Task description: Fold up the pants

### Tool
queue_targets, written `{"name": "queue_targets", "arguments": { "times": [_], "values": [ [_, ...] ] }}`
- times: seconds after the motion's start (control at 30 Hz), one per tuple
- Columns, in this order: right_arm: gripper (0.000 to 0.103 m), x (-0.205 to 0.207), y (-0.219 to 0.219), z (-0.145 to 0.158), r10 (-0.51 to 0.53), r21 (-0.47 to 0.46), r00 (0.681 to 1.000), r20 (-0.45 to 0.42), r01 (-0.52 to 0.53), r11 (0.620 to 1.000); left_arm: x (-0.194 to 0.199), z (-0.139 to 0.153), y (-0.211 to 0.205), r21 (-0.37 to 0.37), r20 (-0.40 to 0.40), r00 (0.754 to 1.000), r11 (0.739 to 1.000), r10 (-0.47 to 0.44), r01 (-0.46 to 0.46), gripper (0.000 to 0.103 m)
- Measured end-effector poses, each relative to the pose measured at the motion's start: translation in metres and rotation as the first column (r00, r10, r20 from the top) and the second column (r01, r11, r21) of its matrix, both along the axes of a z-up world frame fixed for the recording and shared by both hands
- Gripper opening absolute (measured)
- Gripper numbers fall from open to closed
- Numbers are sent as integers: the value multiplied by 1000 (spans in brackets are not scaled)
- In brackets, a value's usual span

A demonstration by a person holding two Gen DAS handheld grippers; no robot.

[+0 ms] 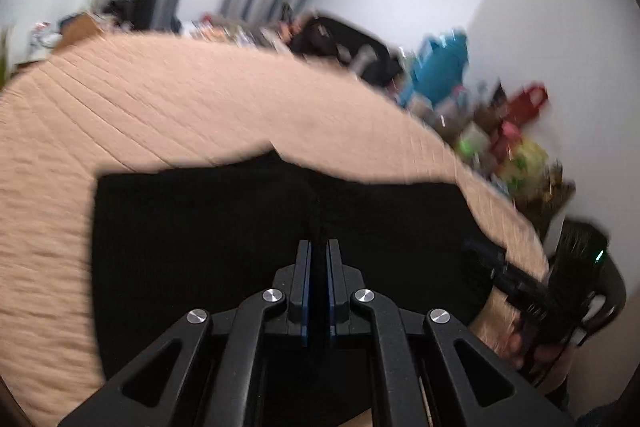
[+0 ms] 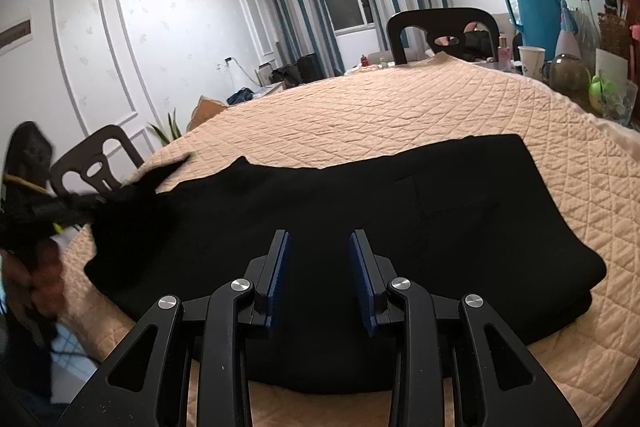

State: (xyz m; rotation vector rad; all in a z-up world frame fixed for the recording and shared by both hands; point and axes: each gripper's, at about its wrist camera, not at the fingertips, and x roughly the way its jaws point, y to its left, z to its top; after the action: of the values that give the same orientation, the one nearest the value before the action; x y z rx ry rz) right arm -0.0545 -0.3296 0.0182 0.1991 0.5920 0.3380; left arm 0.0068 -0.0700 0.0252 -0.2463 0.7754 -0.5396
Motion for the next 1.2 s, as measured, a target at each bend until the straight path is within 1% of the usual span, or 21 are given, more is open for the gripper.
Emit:
{"name": "queue_targets", "arguments": {
  "times": [0.07,0.1,0.13,0.17,0.2,0.23,0.27,0.37,0.43,0.47,0.53,0.57,0.63,0.7,0.8,0.9,1.07,1.2],
  "values": [
    [32,1,2,-2,29,27,999,-17,-29,999,2,-19,-13,7,-65,996,998,-57,58,8],
    [32,3,4,-3,45,40,999,-26,-44,998,1,-23,-15,7,-83,994,998,-66,66,9],
    [32,4,7,-5,65,55,997,-39,-63,997,-1,-22,-13,-2,-76,995,998,-65,65,11],
    [32,5,9,-6,79,67,996,-47,-76,995,-5,-18,-8,-13,-67,995,998,-70,69,15],
    [32,6,10,-6,89,77,995,-51,-85,993,-7,-13,-5,-29,-59,996,997,-74,72,24],
    [32,7,13,-6,107,97,993,-57,-101,990,-11,-8,0,-44,-42,997,997,-70,68,30],
    [32,9,16,-6,127,119,990,-63,-119,986,-16,-2,7,-52,-17,998,997,-60,59,39],
    [32,14,29,-4,195,175,978,-77,-179,968,-26,11,29,-45,45,999,999,8,-6,39],
    [40,19,40,-4,240,193,966,-95,-219,957,-29,13,43,-20,66,995,997,74,-73,39],
    [41,23,47,-4,261,197,959,-111,-236,951,-30,12,50,2,77,991,994,111,-111,39],
    [41,30,61,-7,300,205,944,-139,-269,941,-33,7,63,34,79,983,986,163,-166,39],
    [41,34,69,-9,321,206,934,-160,-286,936,-36,3,76,45,72,980,981,185,-188,39],
    [41,44,83,-15,336,190,920,-201,-300,935,-37,-4,87,59,61,974,973,218,-222,39],
    [41,55,97,-19,354,181,904,-240,-317,931,-37,-12,93,57,44,971,970,233,-236,39],
    [41,64,110,-20,367,177,890,-270,-329,928,-38,-20,96,54,34,972,970,234,-236,39],
    [41,73,115,-22,371,231,877,-306,-310,922,-39,-22,91,61,52,972,970,231,-234,39],
    [41,76,116,-23,363,279,872,-328,-278,919,-38,-23,93,39,53,972,972,229,-231,39],
    [41,80,124,-22,369,282,869,-330,-282,917,-39,-24,96,36,55,972,972,228,-231,39]
  ]
}}
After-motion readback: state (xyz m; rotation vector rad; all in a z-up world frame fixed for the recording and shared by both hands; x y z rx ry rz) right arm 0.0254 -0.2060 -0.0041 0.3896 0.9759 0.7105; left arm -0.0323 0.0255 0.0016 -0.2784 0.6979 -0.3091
